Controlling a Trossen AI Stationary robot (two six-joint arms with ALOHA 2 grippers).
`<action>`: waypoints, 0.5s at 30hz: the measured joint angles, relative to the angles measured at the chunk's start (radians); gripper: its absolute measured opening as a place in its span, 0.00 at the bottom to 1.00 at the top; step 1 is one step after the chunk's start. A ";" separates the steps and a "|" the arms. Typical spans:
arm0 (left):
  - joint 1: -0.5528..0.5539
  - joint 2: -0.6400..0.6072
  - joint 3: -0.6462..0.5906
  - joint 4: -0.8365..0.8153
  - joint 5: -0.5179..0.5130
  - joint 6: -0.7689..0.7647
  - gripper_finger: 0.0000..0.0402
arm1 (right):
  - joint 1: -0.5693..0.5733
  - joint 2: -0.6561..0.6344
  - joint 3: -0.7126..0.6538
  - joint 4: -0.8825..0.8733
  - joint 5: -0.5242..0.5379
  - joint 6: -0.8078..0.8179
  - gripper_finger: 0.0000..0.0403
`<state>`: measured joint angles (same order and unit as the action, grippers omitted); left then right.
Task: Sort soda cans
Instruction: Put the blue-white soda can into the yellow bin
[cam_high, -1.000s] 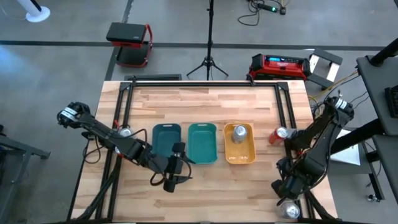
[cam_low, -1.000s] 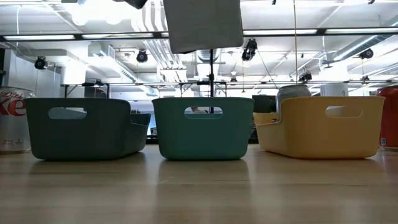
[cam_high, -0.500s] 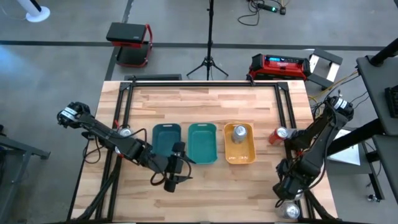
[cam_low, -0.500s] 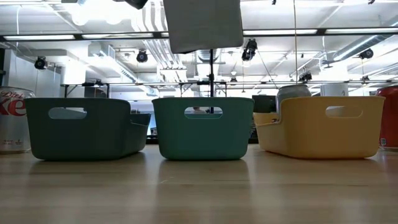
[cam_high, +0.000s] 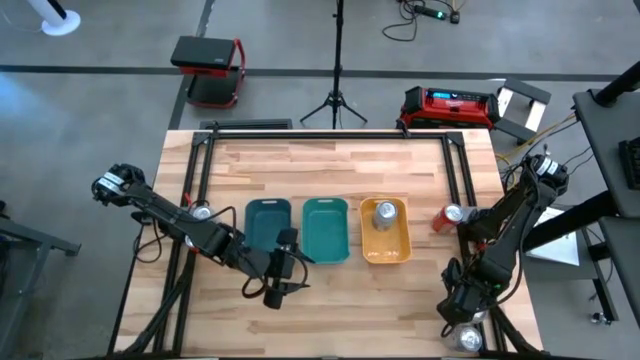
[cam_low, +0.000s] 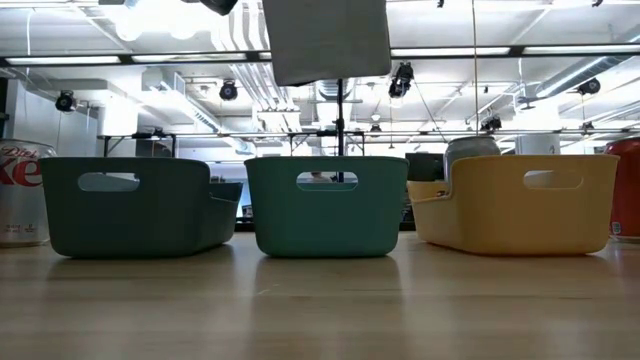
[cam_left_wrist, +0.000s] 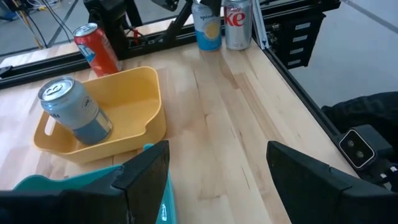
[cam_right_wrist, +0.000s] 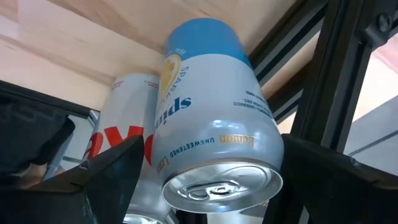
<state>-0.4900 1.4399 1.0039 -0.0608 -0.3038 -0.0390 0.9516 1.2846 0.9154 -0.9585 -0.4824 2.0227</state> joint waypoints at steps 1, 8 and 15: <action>0.000 0.000 0.000 0.000 0.000 0.000 0.63 | 0.000 0.000 0.000 0.000 -0.001 -0.001 0.91; 0.000 0.000 0.000 0.000 0.000 0.000 0.63 | 0.000 0.000 -0.002 0.006 -0.019 -0.009 0.91; 0.000 0.000 0.000 0.000 0.000 0.000 0.63 | 0.000 0.000 -0.002 0.004 -0.019 -0.001 0.81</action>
<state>-0.4900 1.4399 1.0039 -0.0611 -0.3035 -0.0387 0.9512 1.2846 0.9131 -0.9543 -0.5011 2.0218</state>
